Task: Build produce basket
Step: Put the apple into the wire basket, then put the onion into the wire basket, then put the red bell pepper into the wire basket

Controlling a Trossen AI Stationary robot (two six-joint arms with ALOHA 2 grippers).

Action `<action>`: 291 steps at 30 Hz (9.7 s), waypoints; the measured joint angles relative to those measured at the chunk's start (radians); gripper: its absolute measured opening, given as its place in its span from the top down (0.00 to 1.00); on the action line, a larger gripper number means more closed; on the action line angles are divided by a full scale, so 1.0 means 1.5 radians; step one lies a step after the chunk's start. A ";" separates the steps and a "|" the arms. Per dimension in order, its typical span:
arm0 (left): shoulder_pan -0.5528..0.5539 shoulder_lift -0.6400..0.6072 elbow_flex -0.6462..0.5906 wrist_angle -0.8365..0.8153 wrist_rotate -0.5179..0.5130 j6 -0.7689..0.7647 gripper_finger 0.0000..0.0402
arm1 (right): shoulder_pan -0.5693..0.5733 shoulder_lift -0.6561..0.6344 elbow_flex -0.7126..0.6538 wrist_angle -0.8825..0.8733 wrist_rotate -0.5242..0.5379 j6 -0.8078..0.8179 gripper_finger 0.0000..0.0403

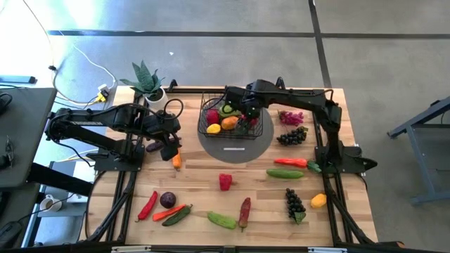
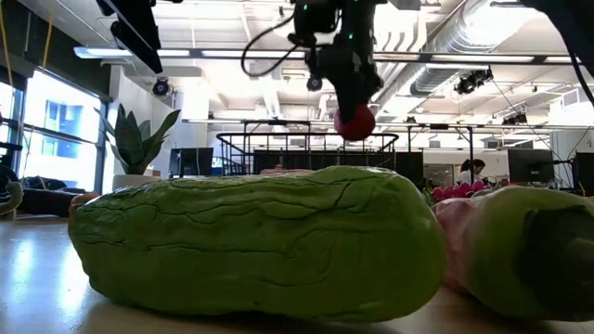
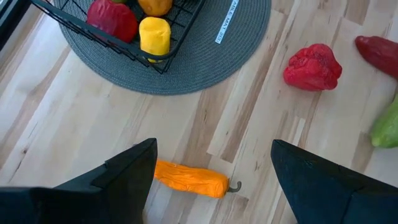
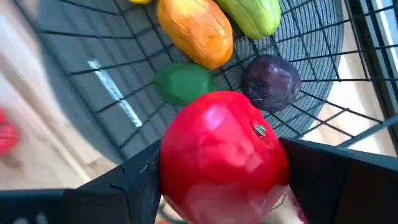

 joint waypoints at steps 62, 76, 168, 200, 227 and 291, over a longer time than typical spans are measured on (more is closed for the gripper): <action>-0.307 0.001 0.000 -0.119 0.067 -0.598 0.24 | 0.126 -0.024 0.000 0.009 -0.094 0.222 0.22; -0.451 0.081 0.001 -0.116 0.021 -0.915 0.24 | 0.153 -0.024 0.000 0.005 -0.094 0.149 0.22; -0.474 0.468 -0.014 0.053 0.088 -0.956 0.41 | 0.153 -0.024 0.000 0.013 -0.074 0.113 0.22; -0.311 0.250 -0.018 0.050 -0.154 -0.591 0.42 | 0.153 -0.024 0.000 -0.010 -0.090 0.256 0.22; -0.022 0.163 -0.017 0.203 -0.083 0.016 0.42 | 0.128 -0.024 0.000 -0.009 0.049 0.549 0.22; 0.309 0.289 -0.017 0.471 0.194 0.246 0.19 | -0.066 -0.024 0.000 -0.015 0.022 0.380 0.22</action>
